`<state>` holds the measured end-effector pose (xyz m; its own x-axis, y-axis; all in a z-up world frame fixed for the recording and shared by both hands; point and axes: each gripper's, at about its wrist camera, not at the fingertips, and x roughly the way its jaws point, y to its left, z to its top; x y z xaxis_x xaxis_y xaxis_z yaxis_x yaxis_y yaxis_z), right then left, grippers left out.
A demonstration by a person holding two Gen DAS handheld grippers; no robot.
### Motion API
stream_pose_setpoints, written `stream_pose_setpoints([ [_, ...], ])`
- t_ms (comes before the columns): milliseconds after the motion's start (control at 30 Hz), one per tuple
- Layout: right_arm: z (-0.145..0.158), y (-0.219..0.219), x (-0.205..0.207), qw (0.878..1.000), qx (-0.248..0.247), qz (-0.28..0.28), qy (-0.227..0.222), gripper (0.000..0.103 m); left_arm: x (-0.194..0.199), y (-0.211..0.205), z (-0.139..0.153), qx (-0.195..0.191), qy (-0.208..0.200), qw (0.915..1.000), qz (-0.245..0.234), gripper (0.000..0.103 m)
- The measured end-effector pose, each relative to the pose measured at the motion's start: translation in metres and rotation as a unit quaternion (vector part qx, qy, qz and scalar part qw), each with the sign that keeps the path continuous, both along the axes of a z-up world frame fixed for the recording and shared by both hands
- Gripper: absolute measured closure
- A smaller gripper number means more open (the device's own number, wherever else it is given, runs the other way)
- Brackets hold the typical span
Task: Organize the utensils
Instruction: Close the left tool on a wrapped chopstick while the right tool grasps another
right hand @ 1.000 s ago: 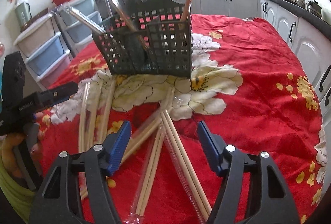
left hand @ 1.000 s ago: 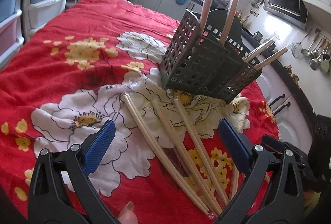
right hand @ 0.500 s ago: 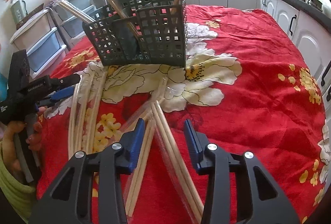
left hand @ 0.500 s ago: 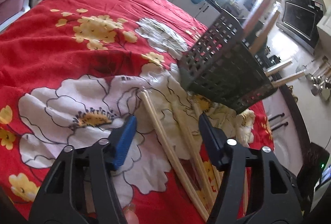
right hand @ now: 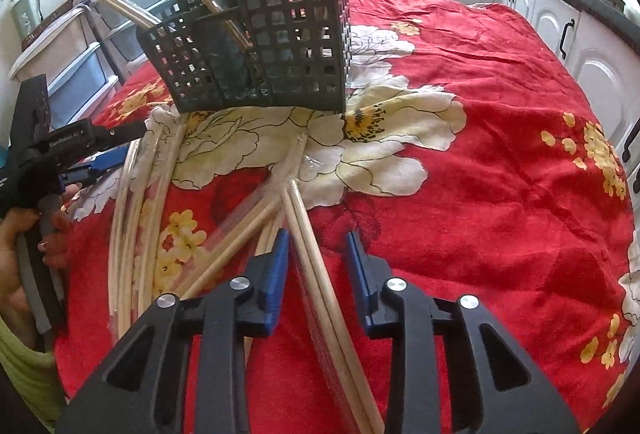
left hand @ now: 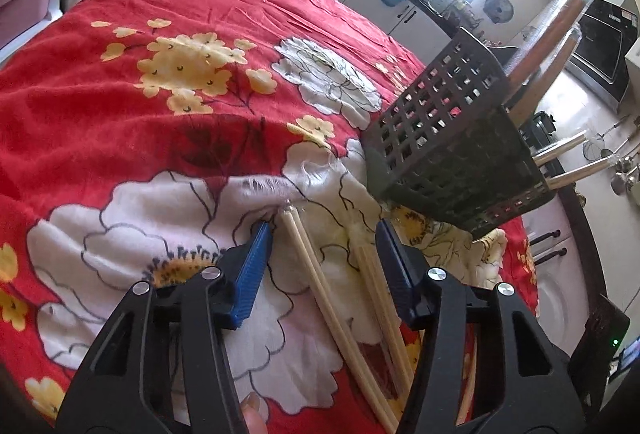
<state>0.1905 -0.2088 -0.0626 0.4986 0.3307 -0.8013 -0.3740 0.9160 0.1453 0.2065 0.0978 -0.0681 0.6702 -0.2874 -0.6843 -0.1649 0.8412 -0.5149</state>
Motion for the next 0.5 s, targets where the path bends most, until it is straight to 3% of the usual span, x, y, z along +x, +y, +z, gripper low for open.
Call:
stream_pose_setpoints([
  [167,-0.003,-0.002,0.005,1.0,-0.006,-0.004,0.002,0.087,0.004,0.002,-0.001,0.007,-0.001,1.0,0.002,0.062],
  [333,0.001,-0.007,0.005,1.0,0.007,-0.014,-0.009,0.09,0.004,0.009,-0.005,0.016,0.001,0.9997,0.015,0.085],
  [500,0.017,-0.013,0.001,0.999,0.03,-0.022,-0.034,0.09,0.003,0.018,-0.009,0.004,0.003,0.9998,0.02,0.093],
])
